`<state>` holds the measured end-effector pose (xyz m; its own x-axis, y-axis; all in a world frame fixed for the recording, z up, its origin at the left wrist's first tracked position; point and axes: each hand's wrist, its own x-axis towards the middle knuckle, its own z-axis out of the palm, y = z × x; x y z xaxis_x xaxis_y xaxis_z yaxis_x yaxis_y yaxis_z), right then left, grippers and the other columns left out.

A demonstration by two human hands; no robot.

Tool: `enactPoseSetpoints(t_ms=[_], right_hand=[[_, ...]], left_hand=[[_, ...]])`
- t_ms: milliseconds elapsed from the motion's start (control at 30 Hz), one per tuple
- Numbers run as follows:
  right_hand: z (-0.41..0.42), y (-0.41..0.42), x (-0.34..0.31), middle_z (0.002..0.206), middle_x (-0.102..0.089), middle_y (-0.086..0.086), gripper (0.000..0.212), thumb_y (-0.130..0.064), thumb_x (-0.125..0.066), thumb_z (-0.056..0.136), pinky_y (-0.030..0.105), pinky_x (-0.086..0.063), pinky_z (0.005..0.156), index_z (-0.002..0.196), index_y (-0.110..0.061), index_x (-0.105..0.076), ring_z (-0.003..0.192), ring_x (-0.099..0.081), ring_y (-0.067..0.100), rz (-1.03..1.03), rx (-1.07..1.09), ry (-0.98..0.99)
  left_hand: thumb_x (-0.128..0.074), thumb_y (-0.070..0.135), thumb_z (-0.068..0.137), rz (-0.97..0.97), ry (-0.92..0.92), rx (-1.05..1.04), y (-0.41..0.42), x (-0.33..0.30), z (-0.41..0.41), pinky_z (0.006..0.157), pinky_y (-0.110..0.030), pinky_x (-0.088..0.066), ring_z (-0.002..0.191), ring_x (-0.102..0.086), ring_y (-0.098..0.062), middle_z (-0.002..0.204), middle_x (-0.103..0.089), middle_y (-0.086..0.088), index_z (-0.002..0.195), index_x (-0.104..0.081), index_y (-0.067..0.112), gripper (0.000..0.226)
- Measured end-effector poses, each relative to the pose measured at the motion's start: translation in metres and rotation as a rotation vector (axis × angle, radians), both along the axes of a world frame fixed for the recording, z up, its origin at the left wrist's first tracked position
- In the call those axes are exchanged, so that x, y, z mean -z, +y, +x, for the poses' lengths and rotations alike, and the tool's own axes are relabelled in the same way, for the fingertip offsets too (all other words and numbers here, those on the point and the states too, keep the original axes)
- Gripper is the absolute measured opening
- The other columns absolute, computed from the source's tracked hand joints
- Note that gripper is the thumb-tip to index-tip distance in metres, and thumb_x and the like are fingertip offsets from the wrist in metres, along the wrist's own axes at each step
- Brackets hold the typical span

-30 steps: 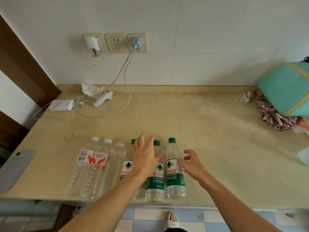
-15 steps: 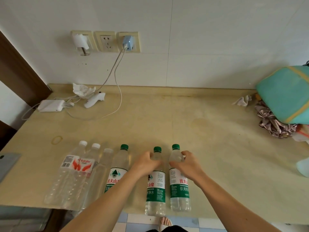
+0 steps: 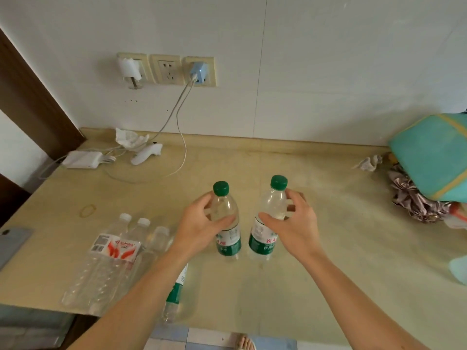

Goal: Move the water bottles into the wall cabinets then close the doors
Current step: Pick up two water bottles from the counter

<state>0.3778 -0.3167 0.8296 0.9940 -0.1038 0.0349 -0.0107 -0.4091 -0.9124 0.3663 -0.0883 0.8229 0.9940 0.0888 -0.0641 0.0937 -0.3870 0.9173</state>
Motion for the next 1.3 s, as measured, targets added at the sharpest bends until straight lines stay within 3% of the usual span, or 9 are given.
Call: enactPoseSetpoints(t_ms=[133, 333, 467, 667, 800, 900, 1067, 1200, 1300], right_hand=[[-0.001, 0.004, 0.008, 0.120, -0.050, -0.029, 0.064, -0.025, -0.091, 0.071, 0.007, -0.050, 0.074, 0.126, -0.027, -0.059, 0.103, -0.054, -0.014, 0.033, -0.046, -0.054], [-0.003, 0.005, 0.024, 0.122, -0.047, -0.032, 0.067, -0.026, -0.091, 0.071, 0.007, -0.049, 0.079, 0.128, -0.032, -0.055, 0.108, -0.055, -0.013, 0.064, -0.047, -0.030], [0.001, 0.001, 0.027, 0.127, -0.046, -0.023, 0.072, -0.029, -0.090, 0.073, 0.011, -0.047, 0.085, 0.133, -0.032, -0.050, 0.112, -0.056, -0.006, 0.030, -0.100, -0.016], [-0.010, -0.008, 0.040, 0.126, -0.046, -0.036, 0.076, -0.046, -0.089, 0.070, 0.007, -0.047, 0.082, 0.121, -0.064, -0.036, 0.113, -0.051, -0.018, 0.030, -0.147, 0.050], [-0.013, -0.013, 0.063, 0.129, -0.051, -0.031, 0.093, -0.052, -0.090, 0.066, 0.016, -0.048, 0.092, 0.141, -0.050, -0.034, 0.117, -0.053, -0.011, 0.104, -0.129, 0.148], [-0.010, -0.010, 0.081, 0.127, -0.055, -0.029, 0.088, -0.043, -0.090, 0.067, 0.019, -0.047, 0.095, 0.139, -0.042, -0.039, 0.119, -0.054, -0.008, 0.141, -0.158, 0.214], [-0.005, -0.001, 0.087, 0.115, -0.061, -0.034, 0.075, -0.046, -0.086, 0.062, 0.007, -0.049, 0.079, 0.123, -0.055, -0.043, 0.109, -0.059, -0.011, 0.125, -0.143, 0.241], [-0.005, 0.002, 0.081, 0.105, -0.064, -0.034, 0.063, -0.043, -0.087, 0.063, 0.013, -0.049, 0.070, 0.105, -0.064, -0.045, 0.096, -0.064, -0.012, 0.110, -0.107, 0.245], [-0.011, 0.005, 0.069, 0.102, -0.066, -0.035, 0.062, -0.046, -0.087, 0.057, 0.012, -0.051, 0.067, 0.101, -0.065, -0.048, 0.092, -0.066, -0.011, 0.146, -0.064, 0.247]], left_hand=[[-0.089, 0.027, 0.072, 0.067, -0.116, -0.036, -0.007, 0.003, 0.000, 0.090, -0.017, -0.046, 0.110, -0.054, 0.012, 0.116, -0.061, 0.022, 0.108, -0.056, 0.047, 0.053], [-0.087, 0.036, 0.073, 0.142, -0.135, -0.031, -0.011, 0.010, -0.005, 0.085, 0.000, -0.039, 0.112, -0.050, 0.014, 0.120, -0.055, 0.023, 0.116, -0.051, 0.046, 0.057], [-0.086, 0.038, 0.073, 0.113, -0.095, -0.010, -0.013, 0.015, -0.007, 0.087, 0.000, -0.036, 0.115, -0.047, 0.014, 0.124, -0.050, 0.023, 0.126, -0.045, 0.044, 0.067], [-0.089, 0.041, 0.072, 0.052, -0.055, -0.055, -0.017, 0.030, -0.019, 0.088, 0.000, -0.036, 0.116, -0.044, 0.021, 0.131, -0.047, 0.028, 0.126, -0.036, 0.059, 0.078], [-0.088, 0.046, 0.066, -0.037, 0.036, -0.104, -0.020, 0.046, -0.025, 0.100, -0.025, -0.048, 0.119, -0.054, 0.003, 0.132, -0.054, 0.017, 0.133, -0.042, 0.039, 0.082], [-0.083, 0.047, 0.060, -0.064, 0.074, -0.138, -0.025, 0.057, -0.023, 0.095, -0.024, -0.051, 0.112, -0.057, 0.005, 0.127, -0.058, 0.014, 0.132, -0.043, 0.034, 0.084], [-0.088, 0.044, 0.061, -0.085, 0.051, -0.159, -0.031, 0.061, -0.017, 0.078, -0.005, -0.048, 0.102, -0.060, 0.012, 0.110, -0.059, 0.038, 0.120, -0.050, 0.039, 0.070], [-0.093, 0.028, 0.064, -0.143, 0.068, -0.169, -0.028, 0.059, -0.015, 0.073, -0.012, -0.054, 0.094, -0.069, 0.001, 0.102, -0.070, 0.023, 0.108, -0.056, 0.044, 0.060], [-0.092, 0.016, 0.067, -0.197, 0.060, -0.119, -0.019, 0.050, -0.014, 0.073, -0.015, -0.054, 0.093, -0.072, -0.008, 0.098, -0.074, 0.012, 0.105, -0.059, 0.033, 0.053]])
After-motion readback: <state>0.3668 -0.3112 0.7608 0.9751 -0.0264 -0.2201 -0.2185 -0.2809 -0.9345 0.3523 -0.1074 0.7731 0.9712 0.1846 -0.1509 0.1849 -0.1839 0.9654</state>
